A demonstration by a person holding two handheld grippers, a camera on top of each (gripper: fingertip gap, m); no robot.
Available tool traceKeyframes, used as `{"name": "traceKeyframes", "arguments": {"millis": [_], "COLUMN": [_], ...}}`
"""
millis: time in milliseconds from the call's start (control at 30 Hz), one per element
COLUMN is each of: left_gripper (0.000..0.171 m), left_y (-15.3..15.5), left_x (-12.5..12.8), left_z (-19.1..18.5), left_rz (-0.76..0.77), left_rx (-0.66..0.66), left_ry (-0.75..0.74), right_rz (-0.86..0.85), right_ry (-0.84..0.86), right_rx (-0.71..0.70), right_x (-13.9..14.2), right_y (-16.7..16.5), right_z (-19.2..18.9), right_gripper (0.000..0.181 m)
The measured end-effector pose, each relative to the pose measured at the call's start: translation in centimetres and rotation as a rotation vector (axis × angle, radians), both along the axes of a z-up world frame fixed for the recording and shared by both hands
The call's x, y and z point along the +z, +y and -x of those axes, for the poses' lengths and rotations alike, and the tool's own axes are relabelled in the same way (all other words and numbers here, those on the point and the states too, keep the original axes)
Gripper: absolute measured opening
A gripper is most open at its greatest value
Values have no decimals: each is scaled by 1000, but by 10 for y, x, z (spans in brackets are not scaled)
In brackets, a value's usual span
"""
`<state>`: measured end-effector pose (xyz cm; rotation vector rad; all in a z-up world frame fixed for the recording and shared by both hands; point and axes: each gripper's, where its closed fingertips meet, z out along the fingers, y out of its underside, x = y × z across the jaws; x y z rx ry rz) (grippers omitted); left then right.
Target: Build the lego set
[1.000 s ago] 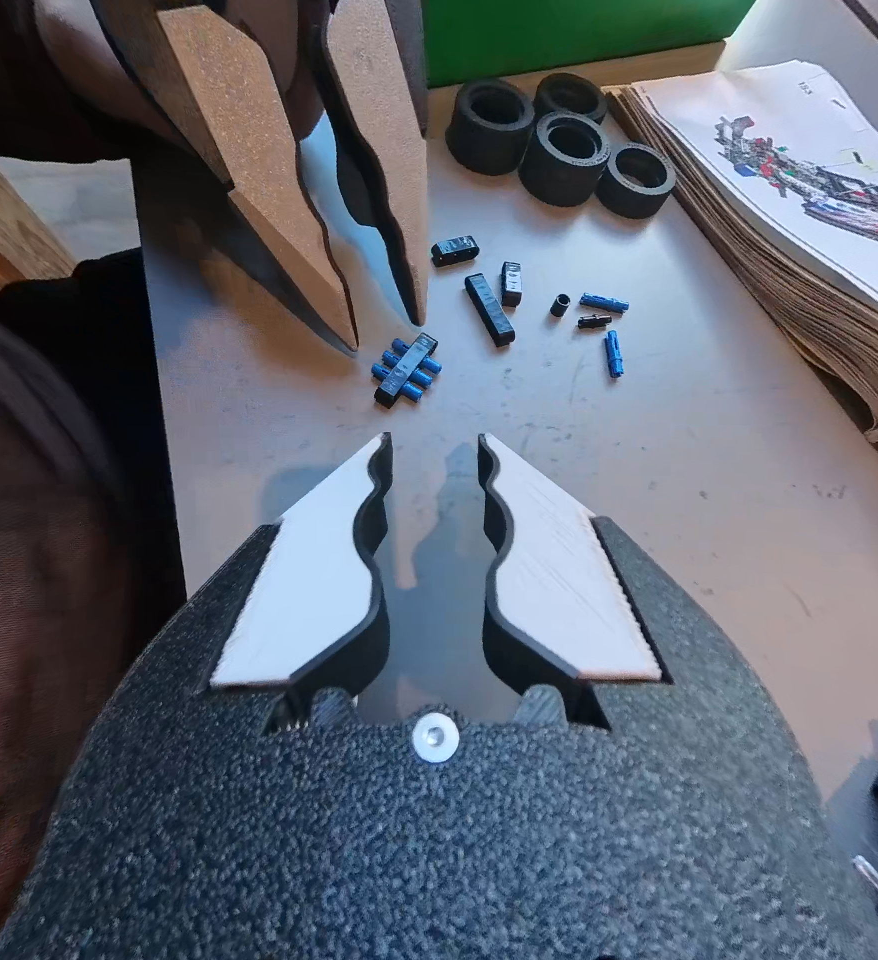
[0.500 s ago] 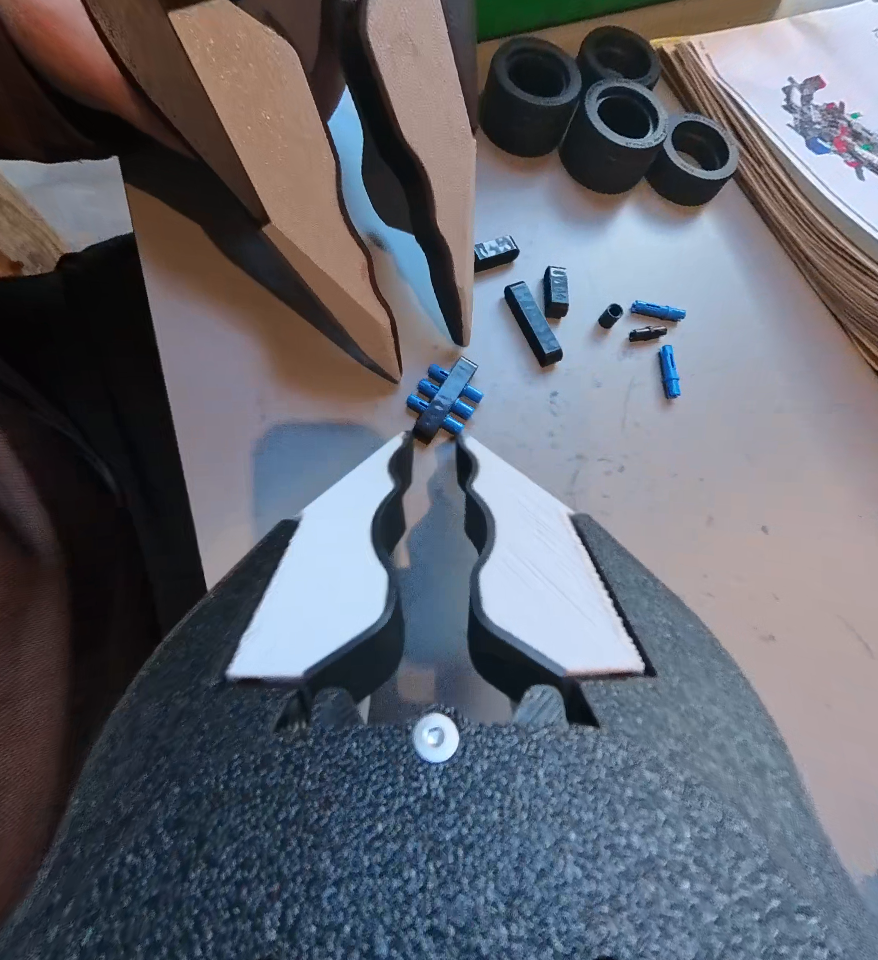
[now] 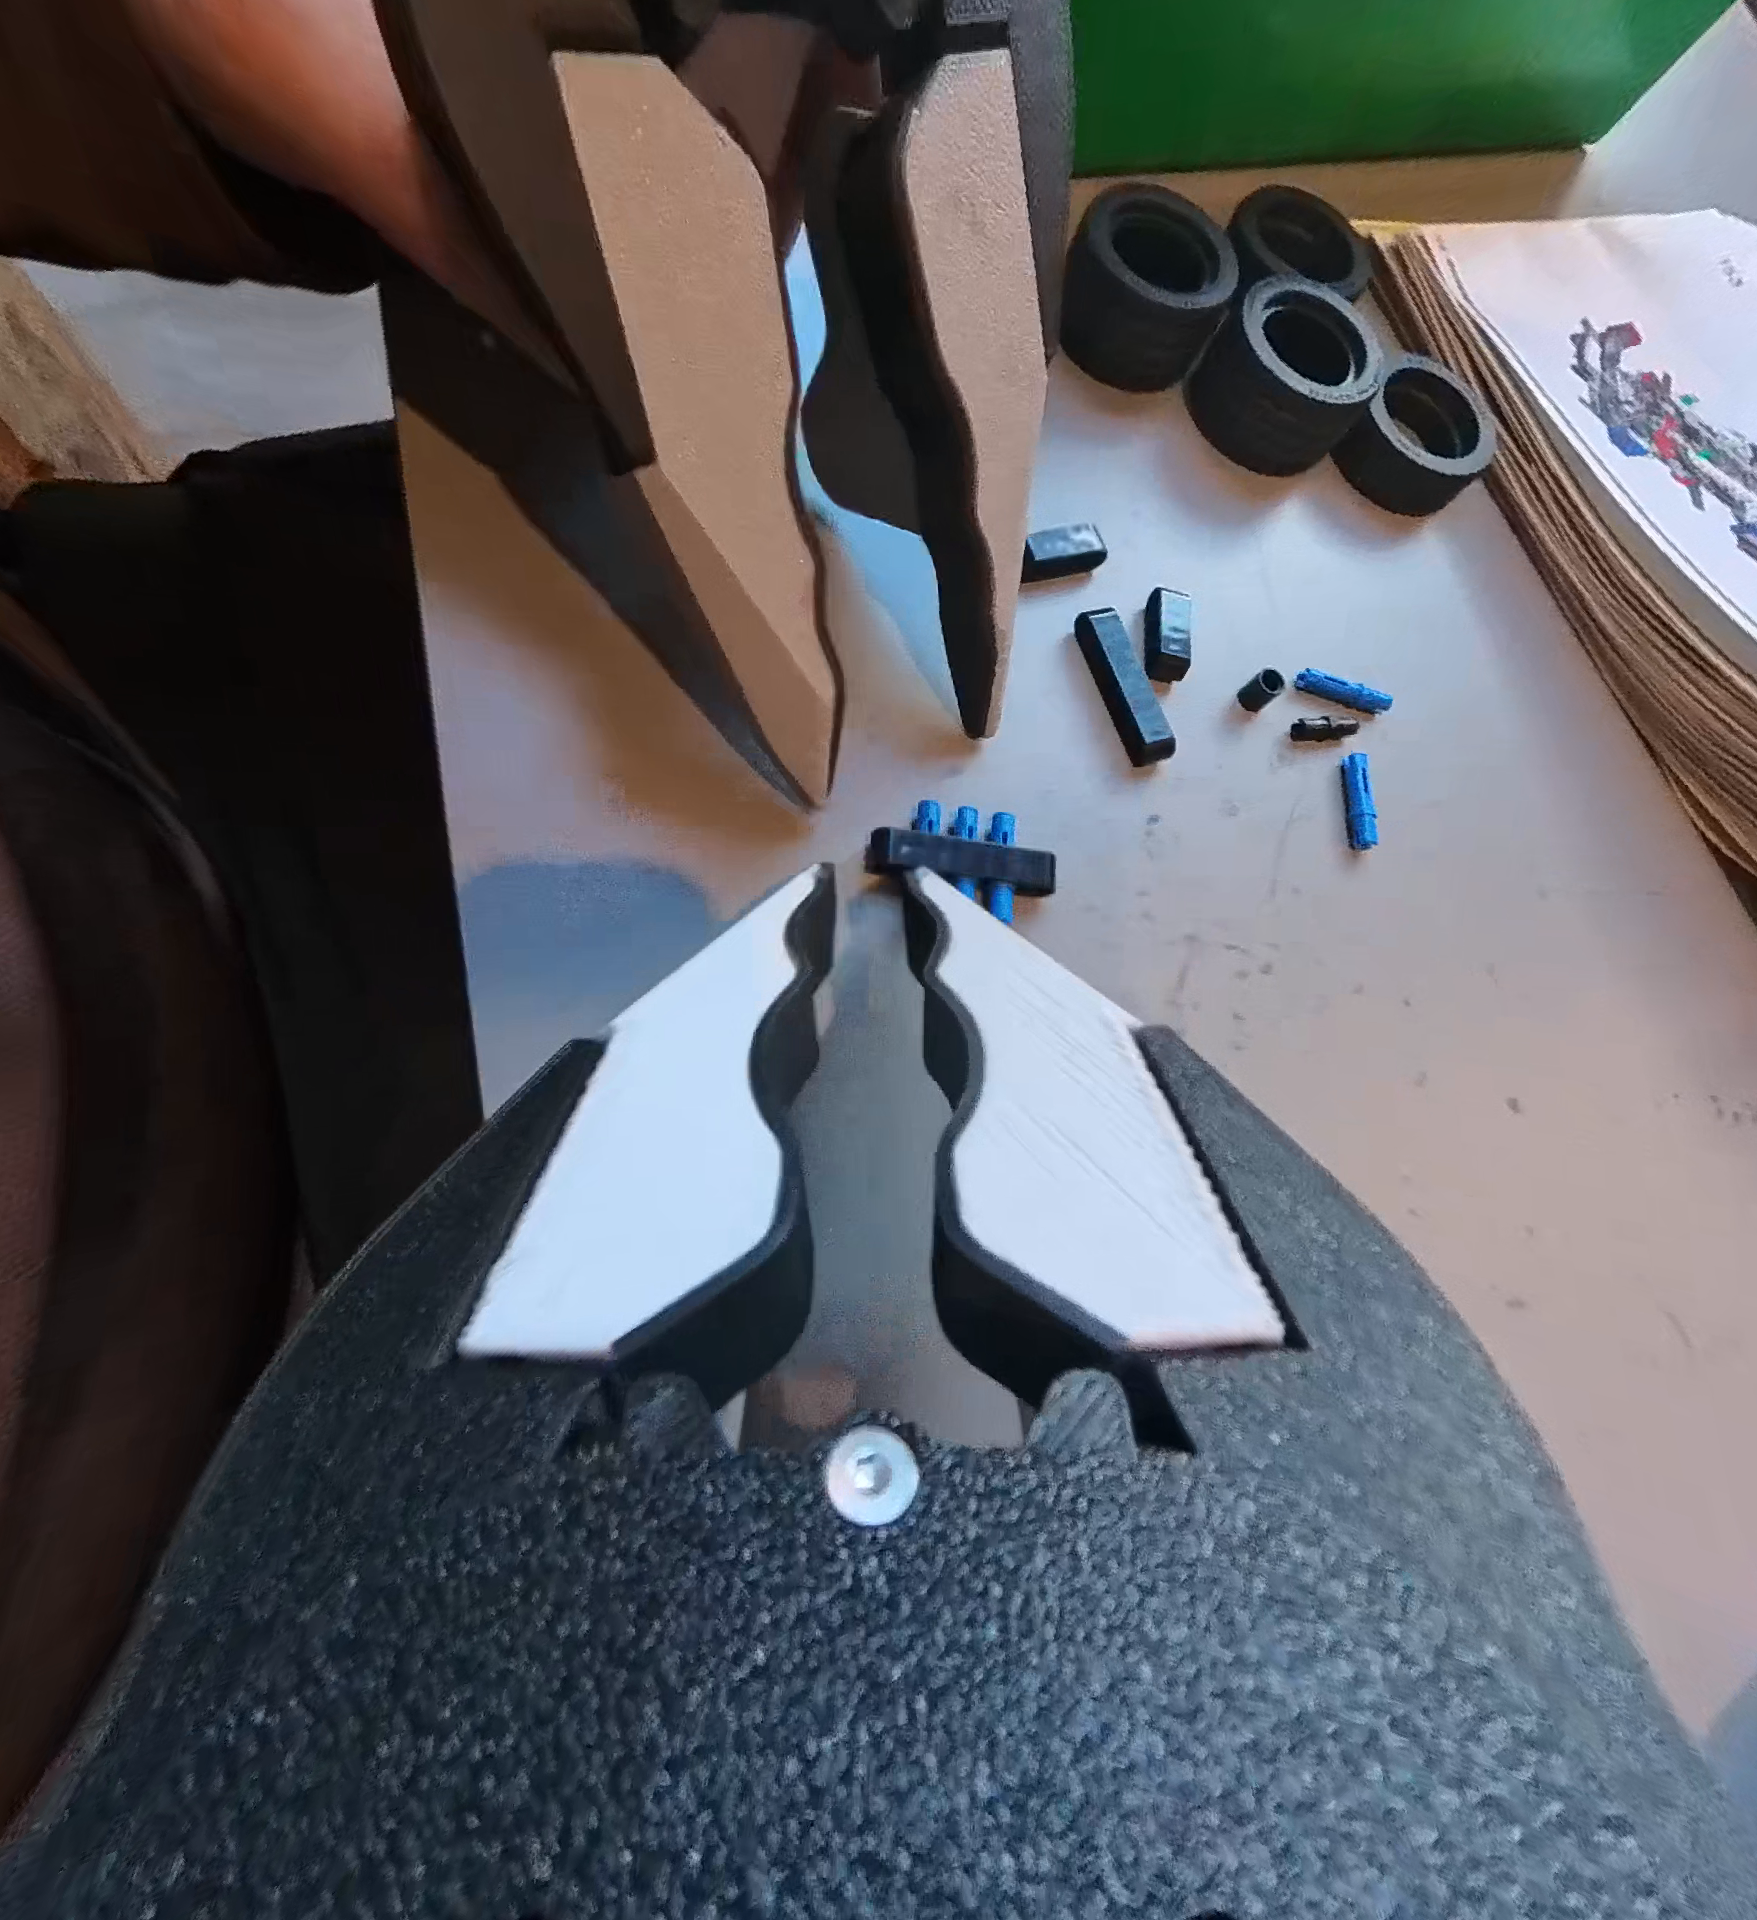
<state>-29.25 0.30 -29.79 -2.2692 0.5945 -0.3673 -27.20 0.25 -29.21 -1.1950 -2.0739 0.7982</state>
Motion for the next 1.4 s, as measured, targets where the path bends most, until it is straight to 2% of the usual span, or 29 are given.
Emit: {"name": "traceKeyframes", "arguments": {"millis": [67, 167, 233, 333, 400, 433, 500, 667, 800, 900, 1000, 1133, 1300, 1400], "left_gripper": [41, 40, 37, 36, 35, 32, 24, 5, 7, 10, 27, 24, 5, 6], "left_y": [-2, -9, -12, -12, -9, -7, -4, -4, -2, -1, -5, -12, -7, -6], "left_x": [1, 3, 4, 3, 3, 3, 2, 0, 0, 1, 4, 3, 0, 1], "left_z": [-4, -9, -14, -25, -30, -31, -28, -17, -7, -3, -10, -25, -26, -25], "left_rz": [18, 24, 17, 42, 50, 53, 61, 83, 75, 68, 60, 83, 123, 150], "left_rx": [4, 24, 41, 66, 74, 80, 94, 111, 128, 136, 80, -24, -44, -34], "left_ry": [-44, -71, -76, -102, -121, -124, -127, -141, -133, -128, -148, -154, -177, -224], "right_rz": [20, 55, 72, 146, 197, 211, 209, 164, 157, 143, 143, 122, 133, 125], "right_ry": [-1, -9, -8, -61, -109, -125, -156, -154, -146, -139, -140, -136, -144, -141], "right_rx": [-6, -56, -61, 8, 89, 127, 172, 137, 87, 90, 90, 106, 165, 148], "right_x": [1, 2, 3, 0, -1, -2, -5, -8, -8, -8, -8, -7, -8, -8], "right_y": [4, 19, 28, 27, 19, 14, 9, 9, 11, 11, 12, 18, 13, 13], "right_z": [-5, -8, -6, 0, 4, 6, 8, 5, 0, -5, -8, -8, -9, -10], "right_gripper": [18, 27, 39, 62, 69, 68, 49, 45, 45, 39, 37, 39, 29, 28]}}
